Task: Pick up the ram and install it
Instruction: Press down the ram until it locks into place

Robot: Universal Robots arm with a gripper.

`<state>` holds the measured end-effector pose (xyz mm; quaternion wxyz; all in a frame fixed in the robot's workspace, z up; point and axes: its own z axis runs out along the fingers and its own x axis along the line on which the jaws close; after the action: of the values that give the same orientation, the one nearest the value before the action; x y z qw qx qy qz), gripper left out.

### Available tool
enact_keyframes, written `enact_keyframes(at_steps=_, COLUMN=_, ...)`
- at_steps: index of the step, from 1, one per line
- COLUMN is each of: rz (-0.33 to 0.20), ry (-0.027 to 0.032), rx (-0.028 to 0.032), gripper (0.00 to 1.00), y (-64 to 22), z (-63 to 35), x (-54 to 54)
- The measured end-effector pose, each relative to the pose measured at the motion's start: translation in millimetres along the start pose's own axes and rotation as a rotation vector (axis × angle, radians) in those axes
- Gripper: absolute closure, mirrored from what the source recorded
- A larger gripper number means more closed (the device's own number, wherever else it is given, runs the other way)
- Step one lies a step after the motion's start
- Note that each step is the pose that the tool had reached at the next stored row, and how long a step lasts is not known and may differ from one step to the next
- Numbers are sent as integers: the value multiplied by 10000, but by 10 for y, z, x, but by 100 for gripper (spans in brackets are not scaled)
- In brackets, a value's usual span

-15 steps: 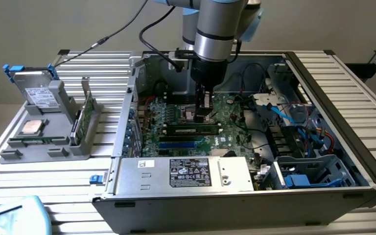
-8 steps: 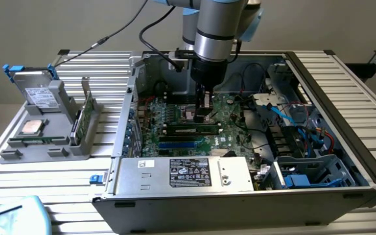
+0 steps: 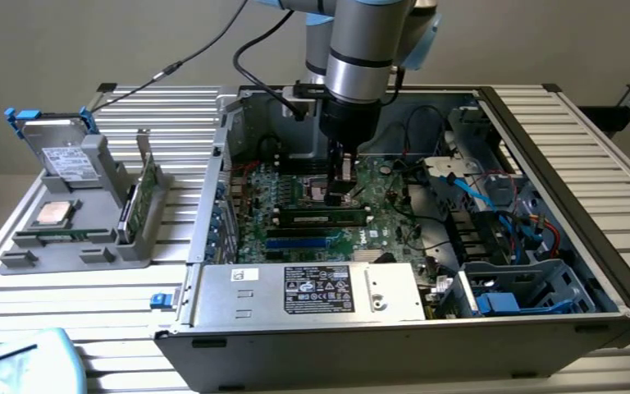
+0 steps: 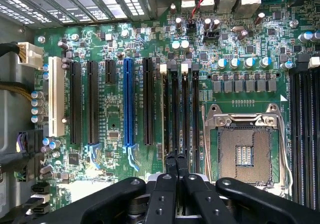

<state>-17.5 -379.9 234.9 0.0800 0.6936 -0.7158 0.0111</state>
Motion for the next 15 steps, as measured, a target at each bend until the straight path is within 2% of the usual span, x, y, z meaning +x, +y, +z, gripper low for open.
enact_keyframes(at_steps=3, rz=1, ry=0, rx=-1, gripper=90, y=-14, z=-1, x=0)
enact_keyframes(at_steps=12, rz=0, ry=-3, rx=0, gripper=90, y=-175, z=-19, x=11)
enact_keyframes(at_steps=14, rz=3, ry=-5, rx=21, gripper=90, y=-178, z=-40, x=16)
enact_keyframes(at_steps=15, rz=7, ry=-7, rx=65, gripper=90, y=-177, z=-73, x=23)
